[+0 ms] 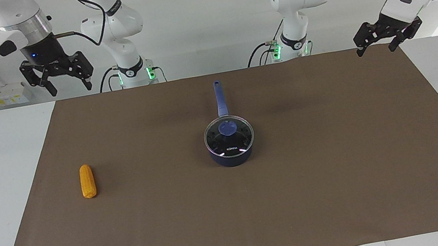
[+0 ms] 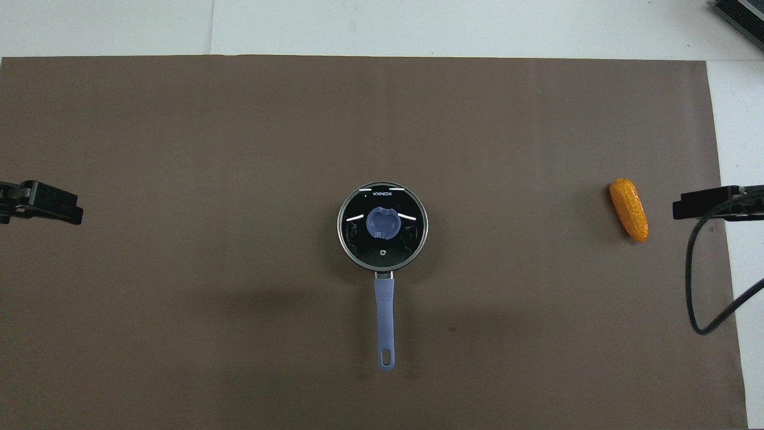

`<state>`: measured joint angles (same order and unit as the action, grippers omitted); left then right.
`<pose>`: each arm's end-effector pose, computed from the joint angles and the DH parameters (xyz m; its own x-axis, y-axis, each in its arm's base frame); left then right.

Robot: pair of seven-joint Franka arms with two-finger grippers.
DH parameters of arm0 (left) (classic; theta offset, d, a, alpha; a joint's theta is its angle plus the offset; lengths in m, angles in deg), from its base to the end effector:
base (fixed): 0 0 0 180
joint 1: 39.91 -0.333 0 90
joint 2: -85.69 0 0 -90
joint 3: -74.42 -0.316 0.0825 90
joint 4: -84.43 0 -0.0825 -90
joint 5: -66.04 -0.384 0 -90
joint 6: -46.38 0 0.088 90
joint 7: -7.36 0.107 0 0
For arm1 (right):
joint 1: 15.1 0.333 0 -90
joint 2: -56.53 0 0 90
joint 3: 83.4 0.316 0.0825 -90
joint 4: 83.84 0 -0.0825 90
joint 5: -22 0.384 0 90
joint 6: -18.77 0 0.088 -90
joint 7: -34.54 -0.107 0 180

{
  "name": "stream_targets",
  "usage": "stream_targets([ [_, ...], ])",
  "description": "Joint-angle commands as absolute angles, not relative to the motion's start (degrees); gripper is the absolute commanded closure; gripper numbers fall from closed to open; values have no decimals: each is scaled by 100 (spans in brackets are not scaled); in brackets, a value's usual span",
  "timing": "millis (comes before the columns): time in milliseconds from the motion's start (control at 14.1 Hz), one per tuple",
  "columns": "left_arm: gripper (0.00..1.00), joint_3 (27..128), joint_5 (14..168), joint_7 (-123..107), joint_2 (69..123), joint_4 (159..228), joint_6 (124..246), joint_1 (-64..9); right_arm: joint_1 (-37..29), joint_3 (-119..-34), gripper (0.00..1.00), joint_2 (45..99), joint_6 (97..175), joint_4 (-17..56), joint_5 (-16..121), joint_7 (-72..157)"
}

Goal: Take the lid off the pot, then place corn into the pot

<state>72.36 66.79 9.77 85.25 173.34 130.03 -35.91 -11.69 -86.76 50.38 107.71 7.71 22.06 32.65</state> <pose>0.5401 -0.0197 0.6283 0.9935 -0.0772 -0.0834 -0.0760 -0.9970 0.0169 0.5188 -0.0014 0.6676 0.9976 -0.0321 0.0613 -0.0316 -0.9995 -0.0093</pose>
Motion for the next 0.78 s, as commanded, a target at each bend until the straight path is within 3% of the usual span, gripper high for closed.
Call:
stream_targets([
  [0, 0, 7205, 6630, 982, 8367, 17530, 12987, -3534, -1228, -8665, 0, 5020, 10833, 809, 2296, 3401],
  [707, 0, 7214, 6745, 885, 8419, 17891, 13443, -2709, -1272, -8700, 0, 5002, 10859, 1283, 2217, 3471],
])
